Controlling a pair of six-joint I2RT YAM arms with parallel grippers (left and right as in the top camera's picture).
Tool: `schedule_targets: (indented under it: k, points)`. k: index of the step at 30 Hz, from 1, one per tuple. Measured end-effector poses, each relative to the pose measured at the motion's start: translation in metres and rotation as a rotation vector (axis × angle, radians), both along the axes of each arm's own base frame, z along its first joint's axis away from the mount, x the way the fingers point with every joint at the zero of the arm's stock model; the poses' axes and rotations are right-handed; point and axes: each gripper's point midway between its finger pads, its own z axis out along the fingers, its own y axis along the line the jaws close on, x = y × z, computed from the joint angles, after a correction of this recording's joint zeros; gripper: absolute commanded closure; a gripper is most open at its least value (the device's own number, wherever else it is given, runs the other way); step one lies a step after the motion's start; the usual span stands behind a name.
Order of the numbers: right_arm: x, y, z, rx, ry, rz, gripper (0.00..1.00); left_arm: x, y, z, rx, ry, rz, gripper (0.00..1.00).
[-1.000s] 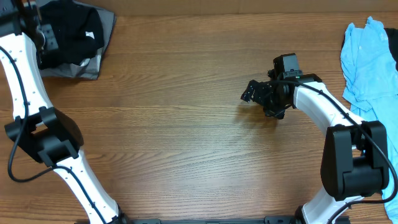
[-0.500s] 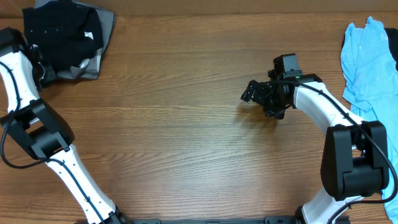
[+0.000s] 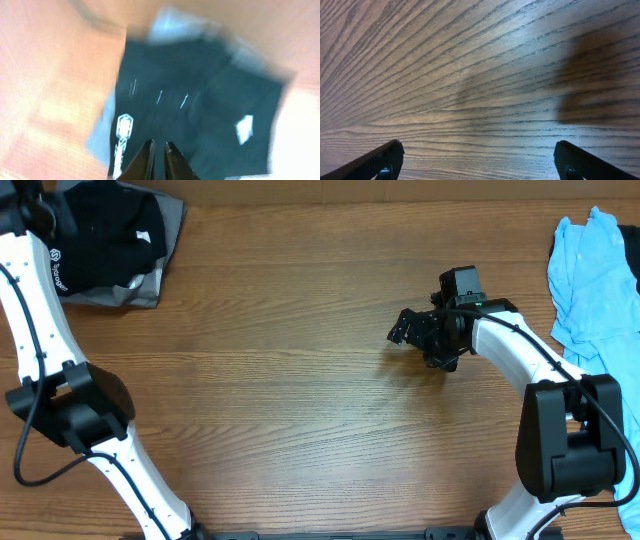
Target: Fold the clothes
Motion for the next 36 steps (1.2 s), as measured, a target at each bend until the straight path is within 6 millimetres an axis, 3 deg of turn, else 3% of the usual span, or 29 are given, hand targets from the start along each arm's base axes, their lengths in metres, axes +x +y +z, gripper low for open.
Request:
schedule_targets:
  k: [2, 4, 7, 10, 14, 18, 19, 21, 24, 25, 29, 32, 36]
  points:
    - [0.0, 0.0, 0.0, 0.0, 0.0, -0.001, 0.0, 0.013, -0.008, 0.03, 0.037, -0.097, -0.021, 0.87]
    - [0.0, 0.0, 0.0, 0.001, 0.002, -0.006, 0.0, 0.025, -0.007, 0.042, 0.058, -0.163, -0.028, 0.85]
    - [-0.001, 0.0, 0.0, 0.002, 0.009, -0.01, 0.0, 0.045, 0.004, 0.031, 0.065, -0.216, -0.013, 0.85]
    - [-0.004, 0.0, -0.001, 0.001, 0.022, -0.014, 0.0, 0.065, 0.018, 0.002, 0.064, -0.234, 0.002, 0.83]
    - [-0.007, -0.001, -0.002, 0.0, 0.037, -0.017, 0.0, 0.087, 0.034, -0.07, 0.034, -0.203, 0.023, 0.78]
    - [-0.012, -0.002, -0.003, -0.003, 0.059, -0.02, 0.0, 0.099, 0.04, -0.14, -0.006, -0.157, 0.044, 0.67]
    - [-0.013, -0.002, -0.003, -0.003, 0.066, -0.02, 0.0, 0.099, 0.04, -0.153, -0.019, -0.145, 0.05, 0.65]
    - [-0.016, -0.002, -0.004, -0.005, 0.079, -0.02, 0.0, 0.1, 0.04, -0.157, -0.034, -0.15, 0.061, 0.62]
    - [-0.018, -0.002, -0.004, -0.006, 0.088, -0.02, 0.02, 0.102, 0.036, -0.152, -0.063, -0.169, 0.057, 0.54]
    - [-0.018, -0.002, -0.004, -0.006, 0.087, -0.02, 0.04, 0.102, 0.034, -0.151, -0.073, -0.173, 0.053, 0.42]
    - [-0.021, -0.004, -0.005, -0.009, 0.102, -0.023, 0.09, 0.101, 0.024, -0.133, -0.12, -0.188, 0.028, 0.25]
    - [-0.024, -0.01, 0.0, -0.031, 0.126, -0.034, 0.09, 0.096, 0.015, -0.088, -0.124, -0.23, 0.006, 0.0]
    - [-0.014, -0.026, 0.024, -0.1, 0.09, -0.066, 0.09, 0.076, 0.001, 0.014, -0.095, -0.342, -0.017, 0.0]
